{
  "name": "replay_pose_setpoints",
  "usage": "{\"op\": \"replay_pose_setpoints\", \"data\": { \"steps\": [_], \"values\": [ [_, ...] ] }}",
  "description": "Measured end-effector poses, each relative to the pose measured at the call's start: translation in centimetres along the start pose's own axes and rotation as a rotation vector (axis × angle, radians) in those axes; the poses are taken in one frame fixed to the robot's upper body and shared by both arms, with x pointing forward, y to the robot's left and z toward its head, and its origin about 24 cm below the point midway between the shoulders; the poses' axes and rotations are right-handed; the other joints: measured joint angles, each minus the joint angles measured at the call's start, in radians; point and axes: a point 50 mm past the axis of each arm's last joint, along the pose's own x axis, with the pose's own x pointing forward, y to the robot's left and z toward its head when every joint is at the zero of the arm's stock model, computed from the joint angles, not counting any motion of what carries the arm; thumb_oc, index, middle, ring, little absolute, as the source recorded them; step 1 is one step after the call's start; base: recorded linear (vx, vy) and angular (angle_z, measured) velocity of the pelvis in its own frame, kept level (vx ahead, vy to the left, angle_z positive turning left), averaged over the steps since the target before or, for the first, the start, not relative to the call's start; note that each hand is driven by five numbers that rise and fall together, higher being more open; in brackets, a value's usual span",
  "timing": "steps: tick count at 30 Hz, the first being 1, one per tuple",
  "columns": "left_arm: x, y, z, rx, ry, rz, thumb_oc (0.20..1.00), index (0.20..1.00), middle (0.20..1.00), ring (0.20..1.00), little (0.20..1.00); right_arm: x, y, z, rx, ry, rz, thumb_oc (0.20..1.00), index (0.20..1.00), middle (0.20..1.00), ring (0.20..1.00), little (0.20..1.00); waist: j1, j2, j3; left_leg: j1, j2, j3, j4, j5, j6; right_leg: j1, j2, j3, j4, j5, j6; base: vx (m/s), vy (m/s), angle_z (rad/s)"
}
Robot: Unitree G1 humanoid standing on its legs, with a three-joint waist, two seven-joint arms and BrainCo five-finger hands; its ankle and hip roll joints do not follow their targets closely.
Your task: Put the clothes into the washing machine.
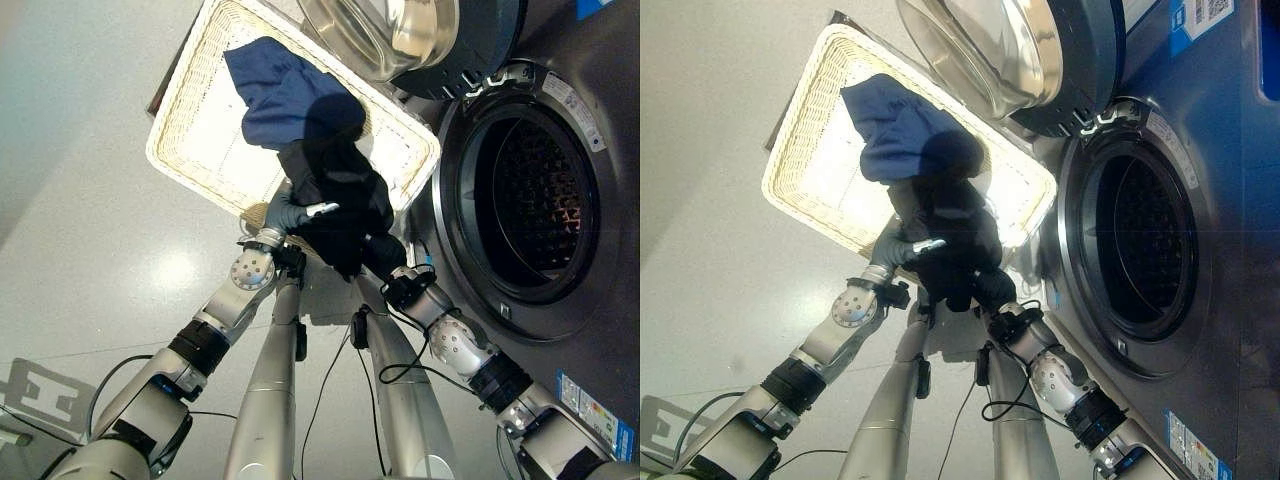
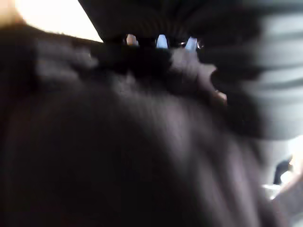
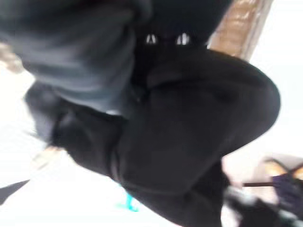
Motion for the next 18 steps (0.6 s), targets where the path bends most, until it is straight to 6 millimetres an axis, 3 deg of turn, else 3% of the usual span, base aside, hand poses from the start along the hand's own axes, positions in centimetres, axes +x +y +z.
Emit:
{"op": "replay_pose_setpoints", "data": {
  "steps": [4,13,18],
  "values": [
    [-1.1,2.0,-1.1,-0.011,0.031,0.179,1.0,1.0,1.0,1.0,1.0,-0.1,-0.6,0.9,0.071,-0.075,-0.005,0.2,0.2,0.2,0.2,0.2,0.0,0.011,0.0,0.002,-0.002,0.001,-0.001,0.0,-0.001,0.0,-0.002,0.0,0.004,-0.001,-0.002,0.0,0.0,0.0],
    [-1.8,2.7,-1.7,-0.209,0.045,0.364,1.0,1.0,1.0,1.0,1.0,-0.6,-1.3,1.2,0.171,-0.183,-0.04,0.2,0.2,0.2,0.2,0.2,-0.004,0.018,0.001,0.009,-0.004,0.03,-0.015,0.001,0.001,-0.015,-0.004,0.024,0.013,-0.002,-0.004,0.0,0.002,-0.05],
    [-1.9,2.8,-2.0,-0.22,0.061,0.375,1.0,1.0,1.0,1.0,1.0,-0.6,-1.4,1.3,0.192,-0.2,-0.047,0.2,0.2,0.2,0.2,0.2,-0.006,0.02,0.003,0.009,-0.004,0.036,-0.017,0.005,0.006,-0.018,-0.003,0.03,0.013,-0.002,-0.004,0.0,0.011,-0.05]
  ]
}}
